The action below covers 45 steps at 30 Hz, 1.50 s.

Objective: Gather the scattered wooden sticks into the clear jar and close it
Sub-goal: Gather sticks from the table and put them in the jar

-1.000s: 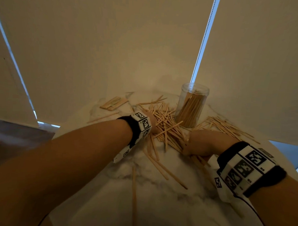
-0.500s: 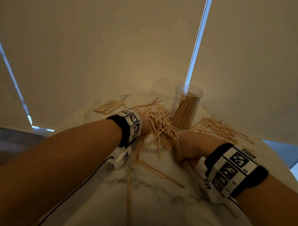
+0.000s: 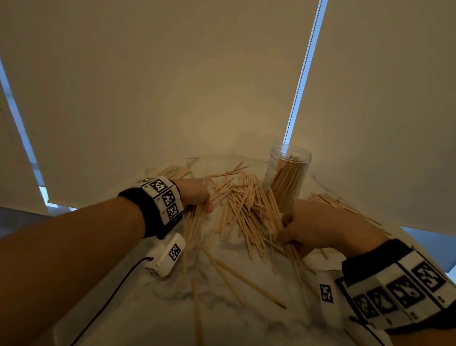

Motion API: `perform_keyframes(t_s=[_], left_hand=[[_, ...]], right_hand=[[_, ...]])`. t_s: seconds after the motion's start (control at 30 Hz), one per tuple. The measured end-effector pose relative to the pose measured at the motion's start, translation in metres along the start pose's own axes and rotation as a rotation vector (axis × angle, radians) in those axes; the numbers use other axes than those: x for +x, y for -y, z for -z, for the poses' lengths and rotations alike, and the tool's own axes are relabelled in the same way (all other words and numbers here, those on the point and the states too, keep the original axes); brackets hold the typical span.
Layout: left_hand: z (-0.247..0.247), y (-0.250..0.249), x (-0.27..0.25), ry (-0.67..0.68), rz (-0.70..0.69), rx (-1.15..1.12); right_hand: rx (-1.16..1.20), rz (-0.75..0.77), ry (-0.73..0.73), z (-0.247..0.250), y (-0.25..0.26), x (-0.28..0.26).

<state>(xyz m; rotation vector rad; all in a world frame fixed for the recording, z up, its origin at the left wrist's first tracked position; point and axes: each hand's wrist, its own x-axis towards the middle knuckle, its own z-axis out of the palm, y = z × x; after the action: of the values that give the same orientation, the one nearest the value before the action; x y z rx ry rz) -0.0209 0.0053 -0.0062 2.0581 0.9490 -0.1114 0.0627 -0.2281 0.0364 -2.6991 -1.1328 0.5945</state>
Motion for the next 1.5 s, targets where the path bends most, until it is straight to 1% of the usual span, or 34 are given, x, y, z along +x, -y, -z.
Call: perform_keyframes(t_s=[0.1,0.17,0.27,0.37,0.5,0.57,0.67,0.77,0.83,0.87,0.93,1.0,1.07,1.13,1.23,1.33,1.43,1.5], left_hand=[[-0.001,0.001,0.006,-0.042,0.012,-0.281],[-0.004,-0.001,0.005,-0.07,0.026,-0.48],[-0.007,-0.006,0.002,-0.042,0.028,-0.591],[-0.009,-0.015,-0.002,-0.036,-0.021,-0.714],[-0.015,-0.027,0.001,-0.017,-0.143,-0.809],[-0.019,-0.034,0.001,-0.018,-0.233,-0.85],[-0.028,-0.046,0.001,-0.043,-0.37,-0.84],[-0.034,-0.058,0.006,-0.021,-0.418,-0.874],[-0.035,-0.065,0.009,0.002,-0.437,-0.854],[-0.035,-0.069,0.012,-0.016,-0.452,-0.8],[-0.037,-0.072,0.015,-0.093,-0.502,-0.719],[-0.036,-0.074,0.02,-0.191,-0.565,-0.724],[-0.033,-0.075,0.027,-0.251,-0.572,-0.748],[-0.029,-0.077,0.033,-0.273,-0.557,-0.802],[-0.024,-0.078,0.038,-0.259,-0.518,-0.906],[-0.026,-0.08,0.042,-0.271,-0.517,-0.99],[-0.025,-0.081,0.045,-0.328,-0.518,-1.042],[-0.022,-0.081,0.046,-0.315,-0.528,-1.166]], right_hand=[[0.13,0.03,-0.041,0.004,0.002,0.0],[0.173,0.043,-0.067,0.006,0.005,0.001],[0.234,0.064,-0.098,0.009,0.009,0.004],[0.294,0.098,-0.125,0.012,0.013,0.009],[0.349,0.133,-0.203,0.018,0.019,0.021],[0.357,0.151,-0.253,0.021,0.023,0.03],[0.32,0.167,-0.319,0.026,0.028,0.044],[0.27,0.181,-0.363,0.032,0.032,0.056],[0.274,0.192,-0.366,0.034,0.034,0.062],[0.28,0.199,-0.366,0.036,0.036,0.065],[0.292,0.216,-0.375,0.037,0.039,0.07],[0.297,0.22,-0.413,0.037,0.041,0.075],[0.318,0.221,-0.469,0.034,0.043,0.08],[0.367,0.225,-0.509,0.03,0.043,0.083],[0.378,0.243,-0.542,0.025,0.044,0.082],[0.341,0.25,-0.583,0.024,0.043,0.084],[0.246,0.222,-0.549,0.027,0.039,0.085],[0.221,0.202,-0.521,0.032,0.033,0.083]])
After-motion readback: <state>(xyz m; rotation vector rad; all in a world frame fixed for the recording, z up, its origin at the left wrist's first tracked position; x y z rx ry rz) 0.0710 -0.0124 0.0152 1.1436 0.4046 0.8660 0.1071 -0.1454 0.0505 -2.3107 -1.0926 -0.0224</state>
